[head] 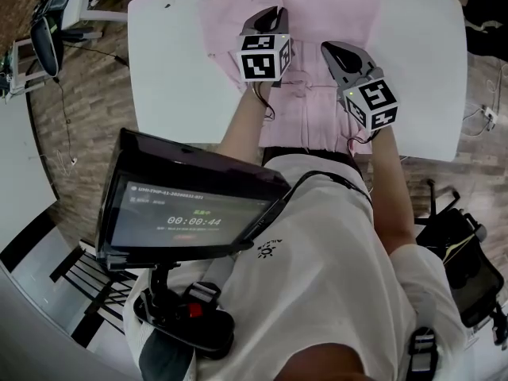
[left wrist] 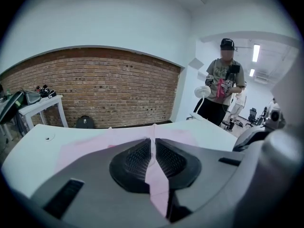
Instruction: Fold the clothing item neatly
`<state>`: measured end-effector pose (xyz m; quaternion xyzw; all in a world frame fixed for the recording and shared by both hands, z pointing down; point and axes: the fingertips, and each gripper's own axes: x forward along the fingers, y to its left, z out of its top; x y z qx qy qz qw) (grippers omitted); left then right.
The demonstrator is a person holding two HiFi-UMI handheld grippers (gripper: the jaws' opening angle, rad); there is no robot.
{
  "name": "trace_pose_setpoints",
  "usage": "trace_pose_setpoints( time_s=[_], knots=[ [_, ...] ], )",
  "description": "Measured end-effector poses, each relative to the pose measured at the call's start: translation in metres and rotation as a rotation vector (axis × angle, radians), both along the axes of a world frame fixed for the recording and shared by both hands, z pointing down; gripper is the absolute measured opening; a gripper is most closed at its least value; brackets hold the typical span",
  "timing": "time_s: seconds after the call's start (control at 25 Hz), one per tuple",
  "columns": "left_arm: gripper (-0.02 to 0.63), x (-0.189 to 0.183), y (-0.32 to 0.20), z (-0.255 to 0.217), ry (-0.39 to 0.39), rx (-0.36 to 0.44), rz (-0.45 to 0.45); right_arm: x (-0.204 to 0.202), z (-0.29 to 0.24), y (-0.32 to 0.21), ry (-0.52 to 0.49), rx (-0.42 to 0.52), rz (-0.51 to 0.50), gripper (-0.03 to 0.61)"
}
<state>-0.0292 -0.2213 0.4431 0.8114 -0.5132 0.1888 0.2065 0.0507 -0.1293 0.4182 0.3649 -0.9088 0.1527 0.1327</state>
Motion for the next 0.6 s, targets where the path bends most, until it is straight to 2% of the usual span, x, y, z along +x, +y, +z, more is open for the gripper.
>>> trace_pose_setpoints(
  time_s=[0.24, 0.6],
  knots=[
    [0.034, 0.029, 0.003, 0.005, -0.008, 0.001, 0.043, 0.02, 0.005, 0.003, 0.001, -0.005, 0.021, 0.003],
    [0.034, 0.046, -0.003, 0.025, -0.011, -0.013, 0.067, 0.028, 0.023, -0.006, -0.004, -0.015, 0.025, 0.003]
  ],
)
